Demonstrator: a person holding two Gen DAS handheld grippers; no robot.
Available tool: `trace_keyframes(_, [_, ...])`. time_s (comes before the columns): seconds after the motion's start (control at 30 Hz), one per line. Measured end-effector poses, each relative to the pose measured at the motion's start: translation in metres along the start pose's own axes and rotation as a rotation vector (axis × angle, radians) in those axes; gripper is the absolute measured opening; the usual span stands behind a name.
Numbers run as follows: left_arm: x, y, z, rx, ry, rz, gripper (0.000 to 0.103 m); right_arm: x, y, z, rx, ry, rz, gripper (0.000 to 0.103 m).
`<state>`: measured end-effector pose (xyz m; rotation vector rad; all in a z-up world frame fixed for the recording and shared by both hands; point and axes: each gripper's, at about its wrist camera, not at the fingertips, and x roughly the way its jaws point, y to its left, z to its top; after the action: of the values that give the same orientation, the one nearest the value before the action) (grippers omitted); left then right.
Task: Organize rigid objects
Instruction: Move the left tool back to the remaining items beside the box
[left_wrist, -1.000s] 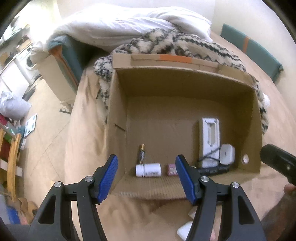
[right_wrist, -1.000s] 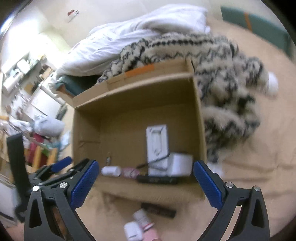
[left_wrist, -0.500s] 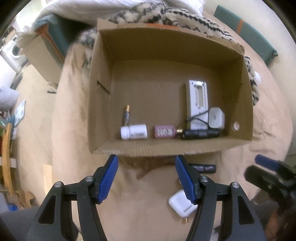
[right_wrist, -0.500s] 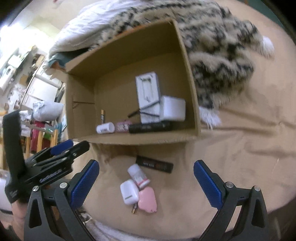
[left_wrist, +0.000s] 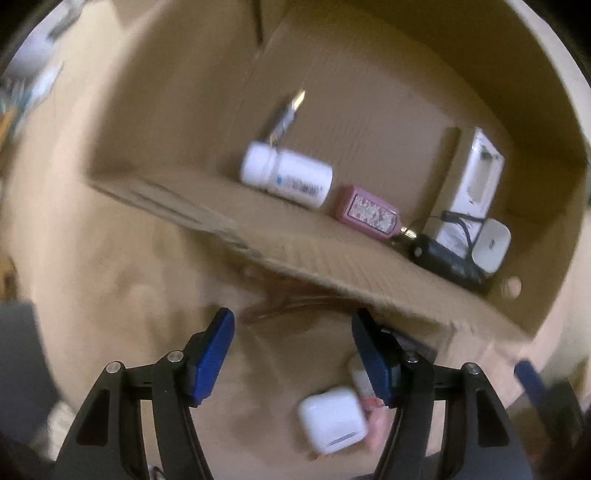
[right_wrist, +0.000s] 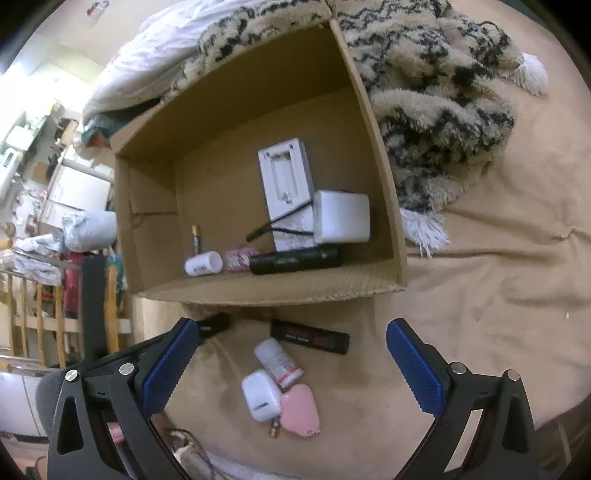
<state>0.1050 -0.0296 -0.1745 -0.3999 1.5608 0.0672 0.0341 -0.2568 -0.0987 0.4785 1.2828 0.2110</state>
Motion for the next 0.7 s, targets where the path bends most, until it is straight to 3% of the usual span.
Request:
trace_keyframes(0.1, [0.01, -0.003, 0.001, -0.039, -0.021, 0.01, 0.074, -0.009, -0.003, 0.001, 0.015, -0.026, 0.02, 0.103])
trace_keyframes(0.33, [0.029, -0.036, -0.006, 0.052, -0.061, 0.138, 0.1, -0.02, -0.011, 0.004, 0.042, -0.053, 0.055, 0.103])
trace_keyframes(0.47, [0.043, -0.054, -0.01, 0.101, -0.083, 0.258, 0.103, -0.027, -0.01, 0.008, 0.045, -0.076, 0.076, 0.103])
trace_keyframes(0.7, [0.039, -0.053, -0.008, 0.082, -0.088, 0.243, 0.102, -0.026, -0.011, 0.011, 0.046, -0.073, 0.076, 0.103])
